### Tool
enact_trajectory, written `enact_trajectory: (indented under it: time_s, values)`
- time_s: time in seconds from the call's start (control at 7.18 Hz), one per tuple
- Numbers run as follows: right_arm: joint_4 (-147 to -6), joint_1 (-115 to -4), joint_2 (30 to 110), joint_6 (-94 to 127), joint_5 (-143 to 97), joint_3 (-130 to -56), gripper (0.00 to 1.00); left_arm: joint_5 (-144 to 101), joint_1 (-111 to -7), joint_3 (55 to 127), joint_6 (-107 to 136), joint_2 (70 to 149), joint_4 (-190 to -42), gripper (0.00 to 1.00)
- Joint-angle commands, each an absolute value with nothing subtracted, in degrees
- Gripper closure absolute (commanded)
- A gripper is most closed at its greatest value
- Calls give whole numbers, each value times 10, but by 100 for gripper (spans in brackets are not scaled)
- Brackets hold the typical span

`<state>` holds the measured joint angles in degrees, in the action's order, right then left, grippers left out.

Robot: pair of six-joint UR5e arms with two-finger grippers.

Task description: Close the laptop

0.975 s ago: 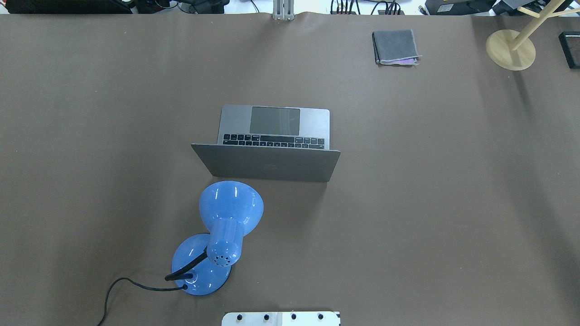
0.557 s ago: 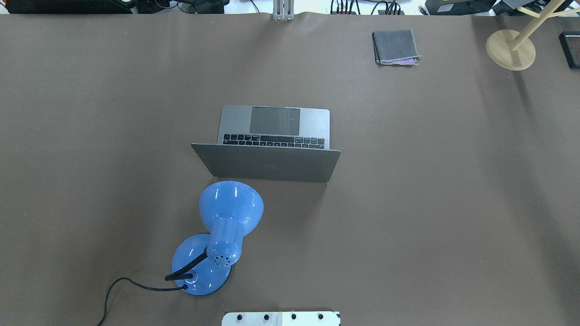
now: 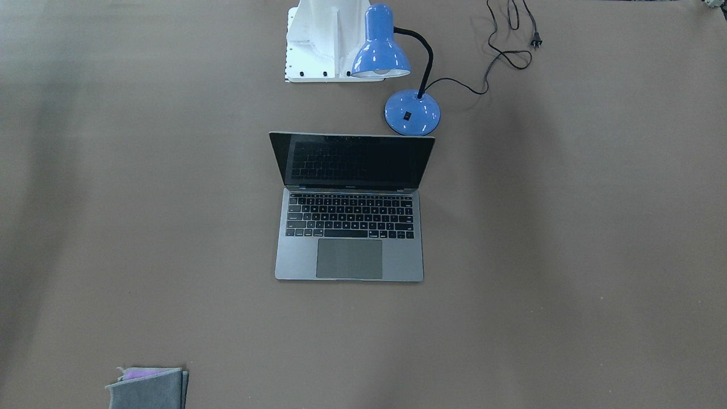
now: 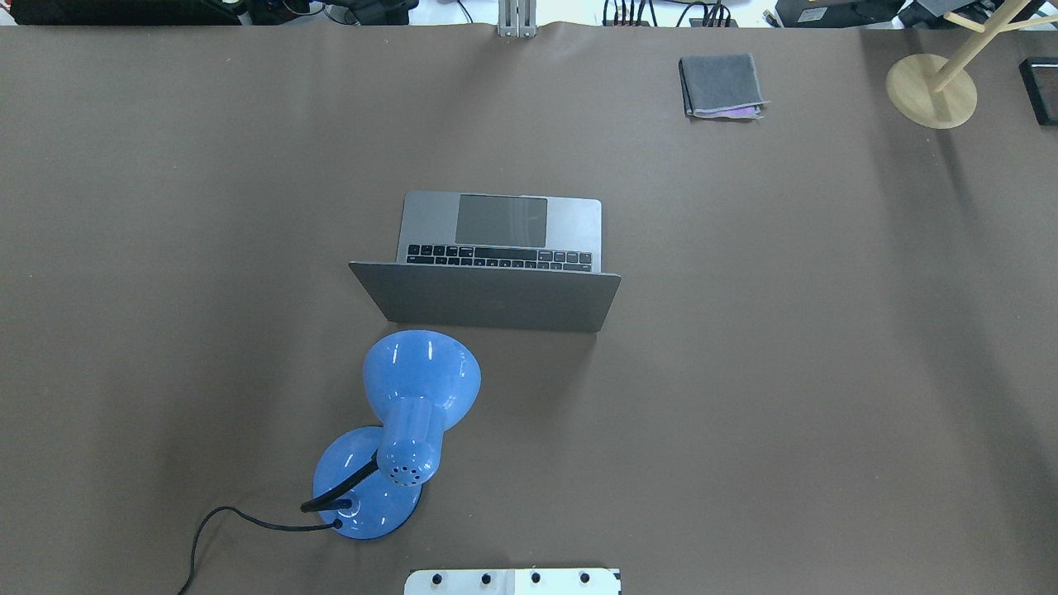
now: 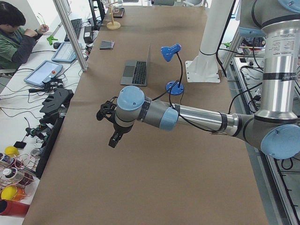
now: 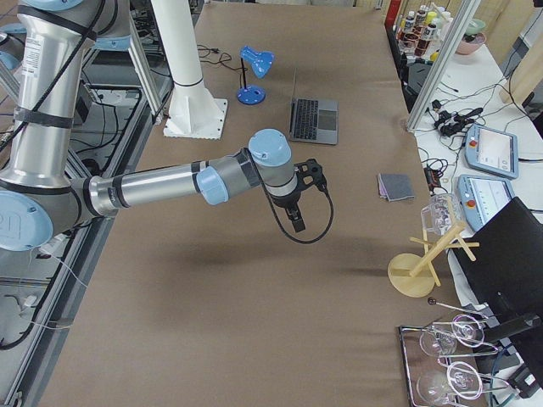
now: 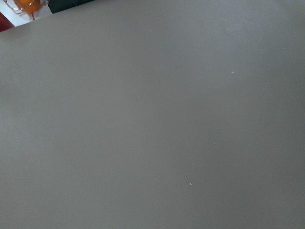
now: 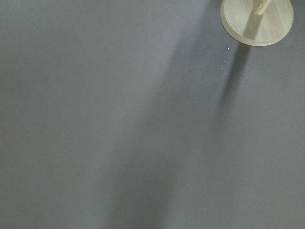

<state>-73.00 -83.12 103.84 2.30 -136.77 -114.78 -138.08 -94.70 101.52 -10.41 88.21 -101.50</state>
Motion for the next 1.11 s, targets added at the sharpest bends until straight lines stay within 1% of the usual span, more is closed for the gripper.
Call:
enact_trajectory:
  time_s: [0.0, 0.14, 0.28, 0.42, 0.56, 0.7, 0.84, 0.98]
  values:
    - [-701, -829, 1041, 48, -1402, -1145, 0, -1410, -947, 1025, -105, 882, -1029, 0]
    - [-694, -818, 1041, 103, -1461, -1148, 0, -1418, -946, 1027, -101, 882, -1052, 0]
    - [-643, -796, 1041, 179, -1483, -1148, 0, -1454, -939, 1028, -101, 884, -1085, 1]
    - [-560, -755, 1041, 279, -1456, -1148, 0, -1526, -913, 1028, -59, 889, -1117, 1]
    - [-492, -708, 1039, 378, -1408, -1147, 2, -1547, -886, 1030, 26, 893, -1162, 1]
    - [-447, -652, 1030, 483, -1359, -1150, 2, -1546, -858, 1030, 143, 894, -1239, 1]
    - [-433, -591, 1020, 576, -1311, -1165, 2, -1544, -819, 1030, 252, 895, -1305, 1]
    - [-433, -518, 1020, 652, -1251, -1200, 2, -1543, -773, 1043, 342, 905, -1328, 1]
